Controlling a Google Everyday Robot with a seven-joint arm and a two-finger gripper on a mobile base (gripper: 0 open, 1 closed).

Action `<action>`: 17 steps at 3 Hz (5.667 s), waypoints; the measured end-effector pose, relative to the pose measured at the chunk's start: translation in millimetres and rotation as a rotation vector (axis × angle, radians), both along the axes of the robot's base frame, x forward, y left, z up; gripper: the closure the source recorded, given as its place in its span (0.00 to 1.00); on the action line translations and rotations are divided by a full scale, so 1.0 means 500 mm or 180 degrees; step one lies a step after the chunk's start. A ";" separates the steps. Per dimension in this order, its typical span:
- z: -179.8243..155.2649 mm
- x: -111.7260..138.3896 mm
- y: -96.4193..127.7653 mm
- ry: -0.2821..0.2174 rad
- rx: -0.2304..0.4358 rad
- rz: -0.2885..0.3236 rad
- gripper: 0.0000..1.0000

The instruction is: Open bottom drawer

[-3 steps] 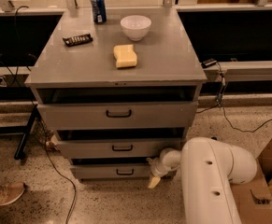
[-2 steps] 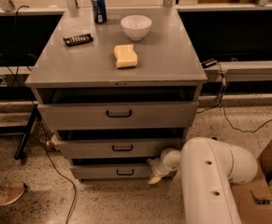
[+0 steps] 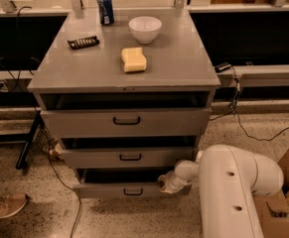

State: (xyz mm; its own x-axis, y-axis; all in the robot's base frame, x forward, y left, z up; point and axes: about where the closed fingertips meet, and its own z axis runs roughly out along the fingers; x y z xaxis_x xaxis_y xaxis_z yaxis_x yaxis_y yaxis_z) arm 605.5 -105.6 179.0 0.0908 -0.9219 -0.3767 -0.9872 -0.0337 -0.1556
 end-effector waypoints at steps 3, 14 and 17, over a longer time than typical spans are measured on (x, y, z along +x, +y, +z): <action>0.013 0.000 0.000 0.0000 0.0000 0.0000 0.83; -0.041 -0.070 -0.029 0.0370 0.0049 -0.0214 1.00; -0.034 -0.140 -0.042 0.0435 0.0128 -0.0378 1.00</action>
Offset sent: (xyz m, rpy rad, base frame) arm 0.0000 0.0000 0.0053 0.0000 0.0000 0.0000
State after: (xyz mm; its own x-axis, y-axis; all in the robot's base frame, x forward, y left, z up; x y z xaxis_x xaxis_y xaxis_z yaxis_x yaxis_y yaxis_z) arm 535.3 -126.6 162.2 -0.0724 -0.9070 -0.4149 -0.9959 0.0880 -0.0185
